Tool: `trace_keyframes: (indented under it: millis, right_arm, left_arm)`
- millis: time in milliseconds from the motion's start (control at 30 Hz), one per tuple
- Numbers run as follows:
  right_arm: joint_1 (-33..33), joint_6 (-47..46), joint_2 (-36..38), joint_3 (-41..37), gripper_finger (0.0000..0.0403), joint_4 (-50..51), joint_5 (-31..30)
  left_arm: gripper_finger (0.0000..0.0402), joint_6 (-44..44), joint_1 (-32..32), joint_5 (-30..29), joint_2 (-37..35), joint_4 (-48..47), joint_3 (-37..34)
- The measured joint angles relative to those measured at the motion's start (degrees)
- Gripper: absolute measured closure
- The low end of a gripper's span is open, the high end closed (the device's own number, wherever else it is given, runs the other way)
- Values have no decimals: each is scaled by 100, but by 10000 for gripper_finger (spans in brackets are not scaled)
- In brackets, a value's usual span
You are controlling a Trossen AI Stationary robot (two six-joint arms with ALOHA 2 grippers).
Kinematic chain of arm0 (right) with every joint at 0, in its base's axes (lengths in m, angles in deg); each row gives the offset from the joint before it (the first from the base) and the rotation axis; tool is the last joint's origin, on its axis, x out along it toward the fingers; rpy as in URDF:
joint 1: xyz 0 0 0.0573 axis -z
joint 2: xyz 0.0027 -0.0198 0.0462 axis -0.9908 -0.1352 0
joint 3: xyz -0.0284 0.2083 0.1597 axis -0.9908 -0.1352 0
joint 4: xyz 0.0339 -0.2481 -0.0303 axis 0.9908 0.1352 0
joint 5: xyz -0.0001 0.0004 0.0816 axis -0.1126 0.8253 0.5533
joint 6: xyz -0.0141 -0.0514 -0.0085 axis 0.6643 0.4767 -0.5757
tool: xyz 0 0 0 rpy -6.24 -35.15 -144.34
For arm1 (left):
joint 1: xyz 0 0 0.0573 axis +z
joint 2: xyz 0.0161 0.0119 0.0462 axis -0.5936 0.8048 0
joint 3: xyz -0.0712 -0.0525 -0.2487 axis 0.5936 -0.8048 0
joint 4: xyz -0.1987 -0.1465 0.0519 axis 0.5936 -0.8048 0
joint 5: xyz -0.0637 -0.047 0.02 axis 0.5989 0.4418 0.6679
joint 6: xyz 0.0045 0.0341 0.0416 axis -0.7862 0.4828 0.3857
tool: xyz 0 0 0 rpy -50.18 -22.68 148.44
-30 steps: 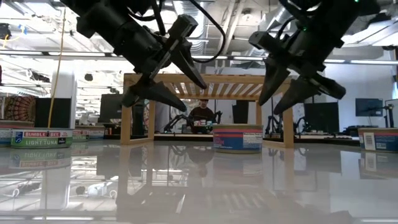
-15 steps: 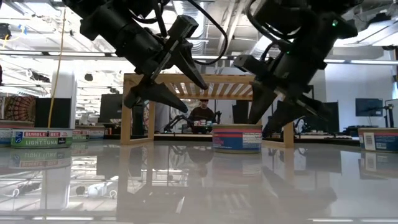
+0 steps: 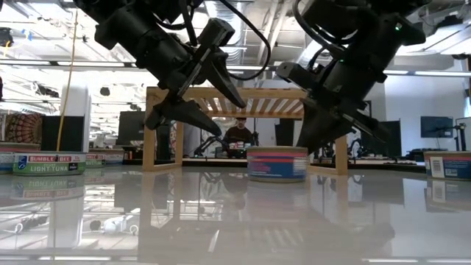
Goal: Stack canned seafood by type on shelf
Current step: Put the blue tuna can on the shelf
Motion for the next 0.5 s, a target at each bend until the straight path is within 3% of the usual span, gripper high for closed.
trace_keyframes:
  millis: [500]
  right_arm:
    - [-92, -10, -4, -7, 374, 6, -23]
  left_arm:
    - [162, -202, -17, 212, 7, 13, 0]
